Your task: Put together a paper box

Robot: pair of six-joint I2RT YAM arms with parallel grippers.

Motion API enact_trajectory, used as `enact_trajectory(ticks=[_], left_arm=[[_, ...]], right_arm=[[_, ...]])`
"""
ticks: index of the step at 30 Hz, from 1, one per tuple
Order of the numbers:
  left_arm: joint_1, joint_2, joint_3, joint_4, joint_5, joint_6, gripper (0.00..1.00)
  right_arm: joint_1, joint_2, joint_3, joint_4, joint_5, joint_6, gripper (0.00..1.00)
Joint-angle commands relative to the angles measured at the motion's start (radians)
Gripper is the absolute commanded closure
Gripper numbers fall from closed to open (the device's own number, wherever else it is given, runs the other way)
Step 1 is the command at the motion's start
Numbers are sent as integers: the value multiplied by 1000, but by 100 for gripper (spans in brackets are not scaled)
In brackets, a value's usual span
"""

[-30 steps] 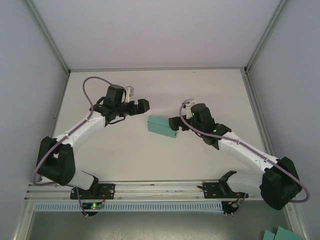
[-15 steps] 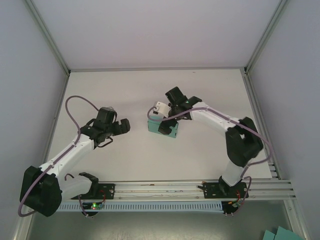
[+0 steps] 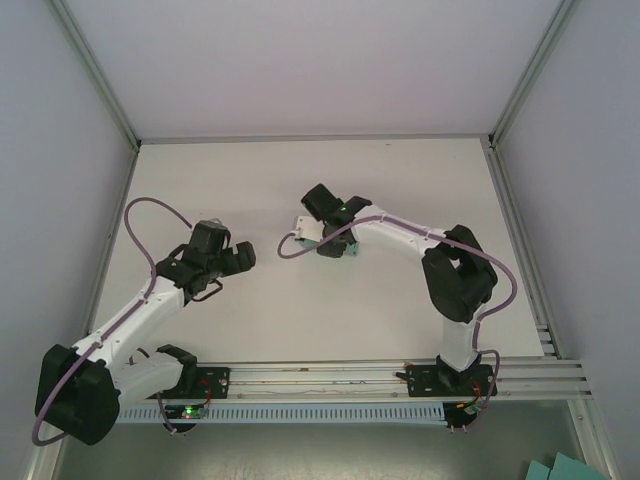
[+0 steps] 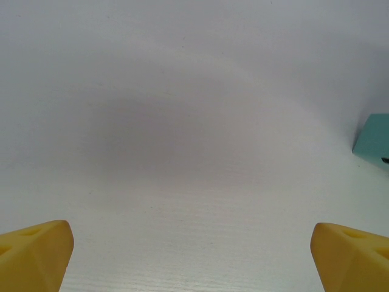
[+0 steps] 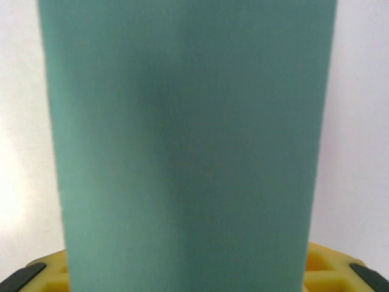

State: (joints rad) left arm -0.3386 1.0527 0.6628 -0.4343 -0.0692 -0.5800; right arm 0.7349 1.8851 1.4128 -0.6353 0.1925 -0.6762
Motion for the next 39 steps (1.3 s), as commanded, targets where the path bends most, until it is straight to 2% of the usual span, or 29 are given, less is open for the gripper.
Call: enact_trajectory(ticks=[1, 3, 5, 8, 10, 12, 14, 17, 20, 23, 24, 26, 29, 33, 37, 39], left_arm=[[11, -38, -20, -40, -45, -4, 0], [11, -59, -30, -47, -50, -8, 0], [11, -83, -39, -55, -56, -15, 0], [12, -116, -51, -67, -65, -19, 0], [12, -139, -56, -72, -67, -23, 0], [12, -157, -64, -70, -76, -27, 0], [12, -173, -69, -72, -77, -30, 0], [12, -191, -71, -77, -79, -34, 0], [12, -201, -71, -74, -80, -40, 0], [12, -200, -58, -71, -64, -43, 0], [12, -199, -49, -74, -59, -41, 0], [12, -201, -34, -79, -57, -35, 0], [12, -200, -9, -78, -56, -20, 0], [12, -177, 34, -55, -74, 12, 0], [40, -118, 69, 22, -156, 84, 0], [79, -77, 84, 69, -176, 159, 0]], right_arm=[[22, 15, 21, 102, 269, -98, 59], [32, 18, -1, 189, 312, -153, 59], [45, 8, -75, 365, 365, -251, 56], [57, 0, -203, 623, 379, -429, 57], [60, -4, -277, 753, 344, -493, 60], [57, -11, -325, 820, 283, -512, 58], [55, -16, -371, 866, 224, -524, 49], [62, -10, -420, 931, 237, -528, 48], [70, -39, -464, 927, 226, -483, 26], [75, -89, -463, 781, 159, -370, 12], [75, -107, -454, 711, 119, -328, 2], [76, -139, -436, 579, 37, -273, 2], [86, -177, -397, 396, -12, -208, 2], [94, -278, -386, 247, -93, -154, 2], [56, -444, -452, 324, -102, -3, 2], [-12, -542, -514, 415, -99, 136, 2]])
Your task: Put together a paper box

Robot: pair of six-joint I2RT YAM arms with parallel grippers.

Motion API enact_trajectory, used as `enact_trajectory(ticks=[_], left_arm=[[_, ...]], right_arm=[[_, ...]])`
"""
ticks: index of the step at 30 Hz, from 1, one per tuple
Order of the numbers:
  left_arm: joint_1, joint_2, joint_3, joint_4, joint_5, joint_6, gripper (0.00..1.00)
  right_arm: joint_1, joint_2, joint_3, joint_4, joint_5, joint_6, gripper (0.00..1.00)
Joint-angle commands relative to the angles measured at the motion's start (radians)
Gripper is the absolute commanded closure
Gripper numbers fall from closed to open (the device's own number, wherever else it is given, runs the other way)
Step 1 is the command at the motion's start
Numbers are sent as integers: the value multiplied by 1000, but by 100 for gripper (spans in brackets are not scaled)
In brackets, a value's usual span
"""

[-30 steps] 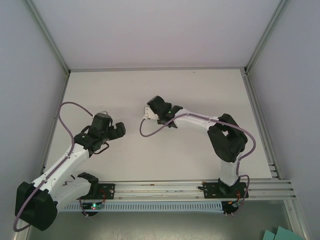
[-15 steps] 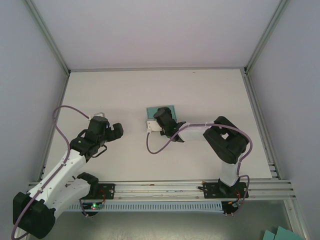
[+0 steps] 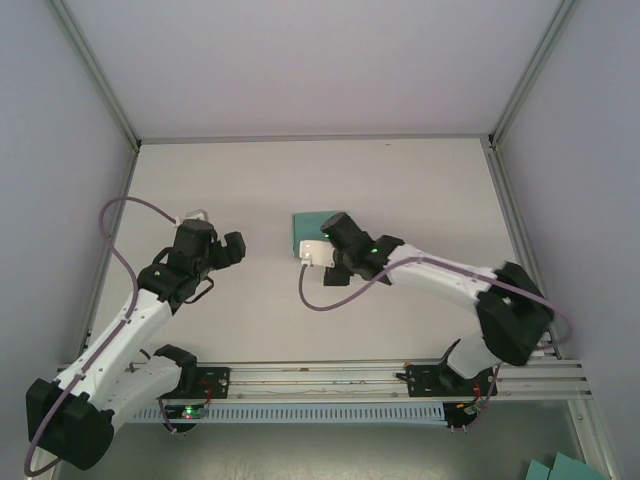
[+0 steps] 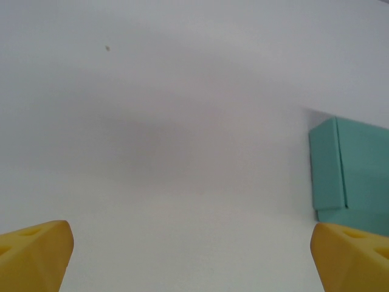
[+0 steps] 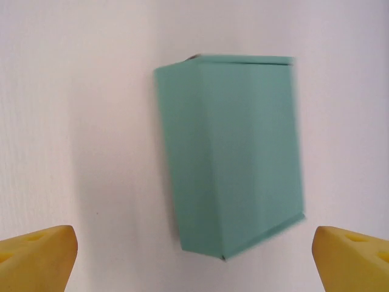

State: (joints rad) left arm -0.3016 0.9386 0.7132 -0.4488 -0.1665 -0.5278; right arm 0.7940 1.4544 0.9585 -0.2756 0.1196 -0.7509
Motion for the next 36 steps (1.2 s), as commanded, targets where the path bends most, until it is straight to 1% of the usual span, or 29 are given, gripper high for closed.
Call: enact_trajectory(ticks=[1, 3, 4, 6, 8, 10, 12, 13, 14, 15, 16, 17, 18, 19, 20, 21, 22, 23, 24, 25, 26, 27, 28, 30, 32, 36], left_arm=[[57, 58, 35, 108, -111, 133, 0], [90, 96, 7, 222, -203, 202, 0], [115, 111, -22, 300, -226, 232, 0], [183, 147, -109, 504, -212, 300, 0], [228, 205, -178, 685, -191, 378, 0], [263, 283, -229, 824, -147, 428, 1], [280, 362, -277, 969, -87, 426, 0], [284, 419, -312, 1101, -56, 425, 0], [289, 443, -314, 1142, -37, 428, 0], [291, 447, -304, 1136, 4, 447, 0], [301, 500, -323, 1236, 24, 450, 0], [320, 573, -333, 1307, 65, 435, 0], [318, 665, -362, 1517, 82, 468, 0], [320, 630, -375, 1434, 109, 457, 0], [328, 585, -349, 1320, 86, 431, 0], [325, 619, -361, 1420, 92, 448, 0], [324, 649, -375, 1487, 107, 459, 0], [326, 618, -360, 1390, 94, 444, 0], [326, 602, -336, 1327, 82, 440, 0], [316, 623, -345, 1389, 70, 452, 0], [314, 636, -351, 1416, 65, 457, 0], [315, 622, -342, 1369, 67, 453, 0], [315, 611, -335, 1341, 66, 451, 0], [314, 624, -342, 1382, 67, 455, 0], [313, 617, -339, 1360, 67, 453, 0], [313, 618, -339, 1368, 68, 454, 0]], right_arm=[[-117, -156, -92, 105, -19, 288, 2], [-243, -240, -165, 203, -8, 450, 2], [-309, -272, -203, 250, -7, 511, 2], [-458, -325, -304, 372, -17, 637, 2], [-563, -350, -399, 492, -38, 667, 2], [-617, -336, -494, 652, -4, 667, 2], [-644, -299, -567, 810, -1, 662, 2], [-658, -262, -618, 933, 0, 664, 2], [-664, -216, -656, 1062, 3, 677, 2], [-672, -156, -690, 1194, -1, 674, 2], [-678, -71, -707, 1315, 12, 672, 2], [-694, 2, -700, 1378, 32, 698, 2], [-724, 59, -692, 1405, 18, 735, 2], [-762, 98, -667, 1436, -35, 763, 2], [-788, 61, -622, 1302, -78, 786, 2], [-795, 27, -598, 1185, -87, 787, 1], [-793, 50, -612, 1246, -85, 781, 2], [-793, 73, -637, 1338, -89, 771, 2], [-792, 82, -647, 1381, -90, 773, 2], [-791, 70, -637, 1339, -89, 774, 2], [-791, 55, -623, 1289, -89, 774, 2], [-791, 44, -617, 1252, -86, 777, 2], [-791, 50, -618, 1262, -87, 776, 1], [-791, 53, -620, 1273, -87, 774, 2], [-791, 52, -616, 1265, -87, 775, 2], [-791, 51, -620, 1268, -88, 775, 2]])
